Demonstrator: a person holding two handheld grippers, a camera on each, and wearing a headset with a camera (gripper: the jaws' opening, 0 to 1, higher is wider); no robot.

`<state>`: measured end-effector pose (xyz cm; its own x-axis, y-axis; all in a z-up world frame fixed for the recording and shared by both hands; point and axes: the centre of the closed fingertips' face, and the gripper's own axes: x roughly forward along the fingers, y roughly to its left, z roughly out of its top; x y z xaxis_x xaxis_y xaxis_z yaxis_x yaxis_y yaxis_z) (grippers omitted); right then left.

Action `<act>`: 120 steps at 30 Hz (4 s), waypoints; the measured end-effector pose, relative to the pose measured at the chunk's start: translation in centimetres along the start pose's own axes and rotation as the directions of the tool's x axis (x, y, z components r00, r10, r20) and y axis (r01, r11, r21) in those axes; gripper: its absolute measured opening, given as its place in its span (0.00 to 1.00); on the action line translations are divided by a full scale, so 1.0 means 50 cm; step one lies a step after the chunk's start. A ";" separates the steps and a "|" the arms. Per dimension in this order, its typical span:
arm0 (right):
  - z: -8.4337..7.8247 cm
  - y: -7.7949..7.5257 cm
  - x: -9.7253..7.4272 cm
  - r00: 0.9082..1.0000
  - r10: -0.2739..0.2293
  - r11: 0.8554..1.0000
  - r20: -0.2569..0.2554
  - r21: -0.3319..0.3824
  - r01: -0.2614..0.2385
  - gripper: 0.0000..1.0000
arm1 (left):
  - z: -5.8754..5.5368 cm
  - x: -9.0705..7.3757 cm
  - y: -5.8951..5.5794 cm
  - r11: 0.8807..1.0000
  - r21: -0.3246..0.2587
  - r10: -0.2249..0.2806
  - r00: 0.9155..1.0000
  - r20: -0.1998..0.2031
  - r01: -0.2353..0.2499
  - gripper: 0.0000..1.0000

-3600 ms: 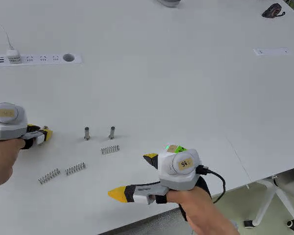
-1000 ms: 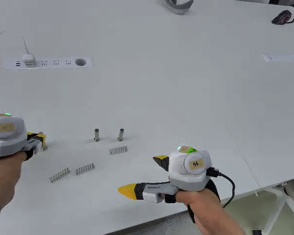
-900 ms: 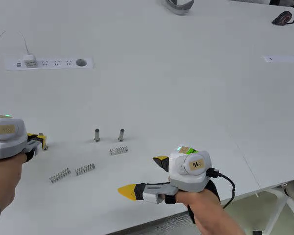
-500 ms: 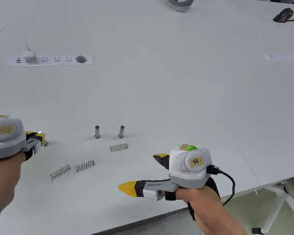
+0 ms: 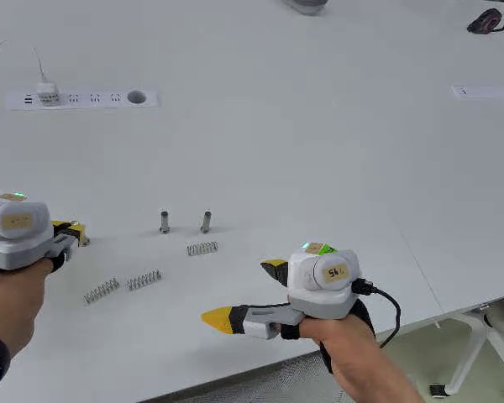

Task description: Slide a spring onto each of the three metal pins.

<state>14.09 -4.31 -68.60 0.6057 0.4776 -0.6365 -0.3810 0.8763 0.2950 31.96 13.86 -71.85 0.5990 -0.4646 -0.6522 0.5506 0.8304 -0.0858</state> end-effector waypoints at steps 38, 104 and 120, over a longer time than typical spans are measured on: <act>-0.003 0.000 0.002 1.000 0.001 1.000 -0.003 0.010 -0.001 0.87 | 0.001 0.004 -0.025 0.996 0.086 -0.006 1.000 -0.010 0.007 0.08; -0.006 -0.005 0.025 1.000 0.024 0.999 -0.015 -0.021 -0.024 0.87 | -0.109 -0.118 -0.030 0.993 0.033 -0.107 0.990 -0.087 0.110 0.48; 0.005 -0.004 0.031 0.999 0.030 0.999 -0.012 -0.031 -0.031 0.87 | -0.106 -0.170 -0.038 0.984 0.065 -0.163 0.984 -0.072 0.168 0.63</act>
<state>15.27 -3.75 -69.45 0.5855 0.5032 -0.6356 -0.4207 0.8588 0.2924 22.76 17.84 -70.14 0.4575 -0.5701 -0.6824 0.6799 0.7189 -0.1448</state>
